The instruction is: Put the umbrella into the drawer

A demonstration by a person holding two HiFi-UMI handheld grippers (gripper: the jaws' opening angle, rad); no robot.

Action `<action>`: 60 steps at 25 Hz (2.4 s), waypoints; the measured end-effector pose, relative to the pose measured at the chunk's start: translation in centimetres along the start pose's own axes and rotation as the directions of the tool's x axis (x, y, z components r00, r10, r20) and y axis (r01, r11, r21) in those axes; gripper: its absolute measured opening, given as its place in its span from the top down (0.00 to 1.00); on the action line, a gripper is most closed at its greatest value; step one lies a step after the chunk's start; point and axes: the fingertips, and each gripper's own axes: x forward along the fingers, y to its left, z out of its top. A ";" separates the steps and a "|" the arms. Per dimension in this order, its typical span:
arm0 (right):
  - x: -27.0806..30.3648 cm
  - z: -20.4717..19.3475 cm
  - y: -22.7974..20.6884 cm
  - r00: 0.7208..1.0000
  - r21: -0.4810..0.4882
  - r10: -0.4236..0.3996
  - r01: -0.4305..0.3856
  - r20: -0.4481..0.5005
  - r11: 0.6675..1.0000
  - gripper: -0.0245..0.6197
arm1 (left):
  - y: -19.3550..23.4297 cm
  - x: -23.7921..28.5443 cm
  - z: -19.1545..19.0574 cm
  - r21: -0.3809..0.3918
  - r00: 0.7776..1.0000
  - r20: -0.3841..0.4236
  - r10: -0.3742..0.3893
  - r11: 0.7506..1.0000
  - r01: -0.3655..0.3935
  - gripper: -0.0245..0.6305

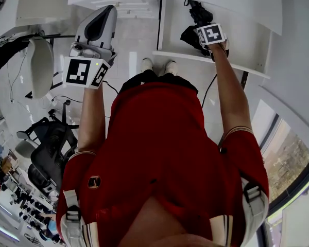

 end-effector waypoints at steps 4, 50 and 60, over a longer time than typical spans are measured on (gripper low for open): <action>-1.7 0.7 -0.1 0.999 -0.038 -0.015 0.016 0.030 0.999 0.50 | -0.7 0.3 0.0 -0.006 1.000 0.011 -0.018 1.000 0.018 0.96; -36.5 10.6 15.7 0.317 -0.074 0.036 0.108 0.948 0.991 0.97 | -10.8 -0.9 4.1 0.033 0.922 0.155 -0.356 0.934 0.355 0.96; -36.2 10.7 16.4 0.331 -0.092 0.050 0.113 0.942 0.989 0.97 | -10.1 -1.3 4.0 0.031 0.925 0.154 -0.348 0.937 0.348 0.96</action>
